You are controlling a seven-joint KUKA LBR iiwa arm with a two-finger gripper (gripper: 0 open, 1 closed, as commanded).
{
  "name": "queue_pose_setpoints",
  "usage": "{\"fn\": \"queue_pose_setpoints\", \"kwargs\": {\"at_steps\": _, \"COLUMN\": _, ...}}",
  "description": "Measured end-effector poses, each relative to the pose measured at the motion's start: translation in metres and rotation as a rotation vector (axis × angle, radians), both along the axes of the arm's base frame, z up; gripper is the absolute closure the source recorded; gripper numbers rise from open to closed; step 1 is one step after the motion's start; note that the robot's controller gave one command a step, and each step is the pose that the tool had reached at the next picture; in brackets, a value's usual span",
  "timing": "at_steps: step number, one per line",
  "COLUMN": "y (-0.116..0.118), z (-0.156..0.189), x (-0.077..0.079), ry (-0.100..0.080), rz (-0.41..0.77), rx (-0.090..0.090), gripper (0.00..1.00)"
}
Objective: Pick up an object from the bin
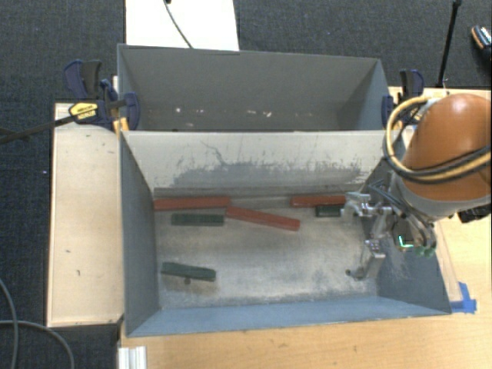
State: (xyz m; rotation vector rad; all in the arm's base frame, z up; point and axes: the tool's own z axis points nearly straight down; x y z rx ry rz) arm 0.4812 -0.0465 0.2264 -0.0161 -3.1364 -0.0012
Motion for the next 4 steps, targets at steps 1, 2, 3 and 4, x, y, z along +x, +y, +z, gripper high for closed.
{"fn": "queue_pose_setpoints", "kwargs": {"at_steps": 1, "y": 0.024, "z": -0.096, "x": 0.076, "ry": -0.007, "rz": 0.023, "rx": 0.001, "gripper": 0.0}}
{"fn": "queue_pose_setpoints", "kwargs": {"at_steps": 2, "y": 0.069, "z": -0.157, "x": 0.103, "ry": -0.007, "rz": 0.219, "rx": 0.002, "gripper": 0.0}}
{"fn": "queue_pose_setpoints", "kwargs": {"at_steps": 3, "y": 0.068, "z": -0.155, "x": 0.104, "ry": -0.01, "rz": 0.218, "rx": 0.0, "gripper": 1.0}}
{"fn": "queue_pose_setpoints", "kwargs": {"at_steps": 4, "y": 0.057, "z": -0.011, "x": 0.112, "ry": -0.017, "rz": 0.093, "rx": -0.001, "gripper": 1.0}}
